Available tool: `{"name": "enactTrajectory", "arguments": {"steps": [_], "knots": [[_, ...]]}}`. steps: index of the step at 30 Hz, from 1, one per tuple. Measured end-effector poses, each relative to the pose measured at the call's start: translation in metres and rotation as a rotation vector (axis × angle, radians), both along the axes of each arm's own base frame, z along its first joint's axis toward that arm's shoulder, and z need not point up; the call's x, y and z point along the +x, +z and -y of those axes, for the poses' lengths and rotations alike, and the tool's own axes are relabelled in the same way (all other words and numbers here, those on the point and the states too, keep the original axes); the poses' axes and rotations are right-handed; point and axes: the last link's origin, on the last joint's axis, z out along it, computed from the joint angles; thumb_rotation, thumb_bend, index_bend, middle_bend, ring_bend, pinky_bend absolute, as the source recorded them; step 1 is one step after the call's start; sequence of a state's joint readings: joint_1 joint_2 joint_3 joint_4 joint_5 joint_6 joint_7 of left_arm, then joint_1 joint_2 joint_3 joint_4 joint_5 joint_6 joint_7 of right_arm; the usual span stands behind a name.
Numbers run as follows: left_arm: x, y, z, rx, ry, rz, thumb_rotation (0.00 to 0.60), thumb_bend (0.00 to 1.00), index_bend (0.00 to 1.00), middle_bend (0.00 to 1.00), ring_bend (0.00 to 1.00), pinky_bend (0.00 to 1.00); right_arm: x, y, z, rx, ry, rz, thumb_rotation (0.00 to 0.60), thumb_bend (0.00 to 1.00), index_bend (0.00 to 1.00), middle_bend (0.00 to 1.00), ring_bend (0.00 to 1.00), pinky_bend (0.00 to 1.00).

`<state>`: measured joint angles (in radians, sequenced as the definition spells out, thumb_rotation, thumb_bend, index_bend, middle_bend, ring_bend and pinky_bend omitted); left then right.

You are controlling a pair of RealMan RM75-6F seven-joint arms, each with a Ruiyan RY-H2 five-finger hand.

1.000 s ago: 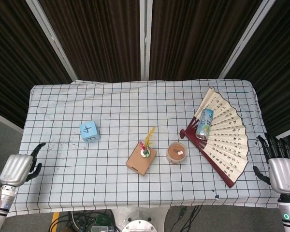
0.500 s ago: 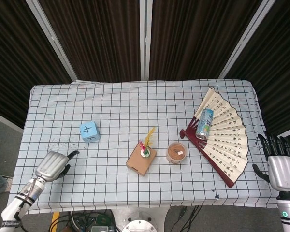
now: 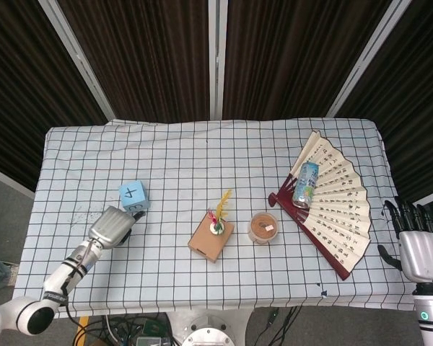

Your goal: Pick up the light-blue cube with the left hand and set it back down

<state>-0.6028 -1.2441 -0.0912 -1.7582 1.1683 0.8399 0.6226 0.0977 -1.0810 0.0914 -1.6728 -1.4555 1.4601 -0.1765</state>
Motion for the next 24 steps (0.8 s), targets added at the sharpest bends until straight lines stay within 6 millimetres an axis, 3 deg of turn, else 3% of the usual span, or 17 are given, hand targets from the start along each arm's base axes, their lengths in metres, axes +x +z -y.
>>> {"name": "enactTrajectory", "arguments": {"steps": [10,24], "knots": [[0.019,-0.017,-0.017,-0.015,-0.037,-0.004,0.600,0.58,0.20,0.81,0.85,0.87,-0.001,-0.001,0.001,0.004,-0.004,-0.002,0.600,0.18,0.00,0.00,0.00,0.00],[0.024,-0.015,-0.035,0.010,-0.026,-0.102,0.600,0.65,0.25,0.81,0.88,0.89,-0.003,-0.003,0.003,0.006,-0.013,0.001,0.600,0.18,0.00,0.00,0.00,0.00]]}}
